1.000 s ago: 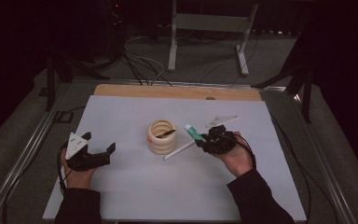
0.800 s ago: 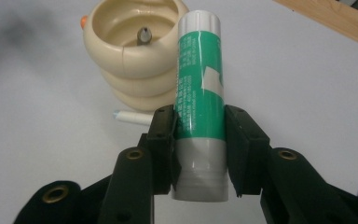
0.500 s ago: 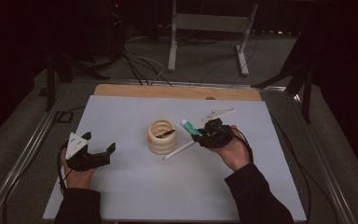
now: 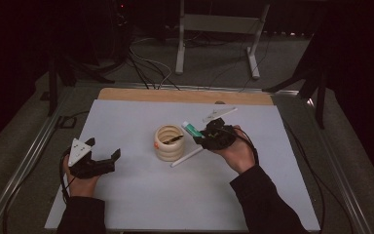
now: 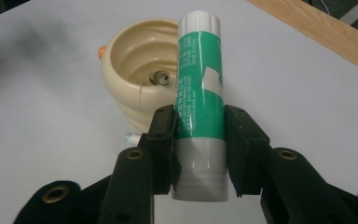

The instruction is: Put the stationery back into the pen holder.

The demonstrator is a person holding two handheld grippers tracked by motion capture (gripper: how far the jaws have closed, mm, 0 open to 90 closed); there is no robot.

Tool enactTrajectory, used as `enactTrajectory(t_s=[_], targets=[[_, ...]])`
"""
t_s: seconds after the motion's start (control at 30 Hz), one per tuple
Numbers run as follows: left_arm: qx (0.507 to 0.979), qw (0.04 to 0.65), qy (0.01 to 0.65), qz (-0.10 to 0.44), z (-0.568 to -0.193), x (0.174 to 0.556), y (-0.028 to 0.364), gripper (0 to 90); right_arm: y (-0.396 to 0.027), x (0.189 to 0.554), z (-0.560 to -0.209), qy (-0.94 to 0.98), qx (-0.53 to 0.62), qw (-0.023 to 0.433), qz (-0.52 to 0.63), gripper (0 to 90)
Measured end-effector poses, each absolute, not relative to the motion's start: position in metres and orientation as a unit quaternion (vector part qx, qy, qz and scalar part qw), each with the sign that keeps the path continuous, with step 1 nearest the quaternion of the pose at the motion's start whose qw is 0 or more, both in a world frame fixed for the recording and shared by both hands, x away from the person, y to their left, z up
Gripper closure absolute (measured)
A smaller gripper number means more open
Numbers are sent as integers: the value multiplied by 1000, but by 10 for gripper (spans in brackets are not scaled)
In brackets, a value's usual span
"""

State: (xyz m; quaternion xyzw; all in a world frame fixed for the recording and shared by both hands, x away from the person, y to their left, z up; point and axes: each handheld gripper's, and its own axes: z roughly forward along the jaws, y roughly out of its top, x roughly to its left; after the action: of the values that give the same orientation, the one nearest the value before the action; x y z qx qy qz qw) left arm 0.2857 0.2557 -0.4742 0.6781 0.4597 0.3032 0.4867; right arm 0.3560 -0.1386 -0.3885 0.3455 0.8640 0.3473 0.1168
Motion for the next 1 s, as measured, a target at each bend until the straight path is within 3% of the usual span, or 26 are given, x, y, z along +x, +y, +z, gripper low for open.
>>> enactTrajectory(t_s=[1.0], targets=[[678, 487, 460, 303, -474, 286, 256, 1, -111, 371, -391, 878, 333, 107, 326, 657]])
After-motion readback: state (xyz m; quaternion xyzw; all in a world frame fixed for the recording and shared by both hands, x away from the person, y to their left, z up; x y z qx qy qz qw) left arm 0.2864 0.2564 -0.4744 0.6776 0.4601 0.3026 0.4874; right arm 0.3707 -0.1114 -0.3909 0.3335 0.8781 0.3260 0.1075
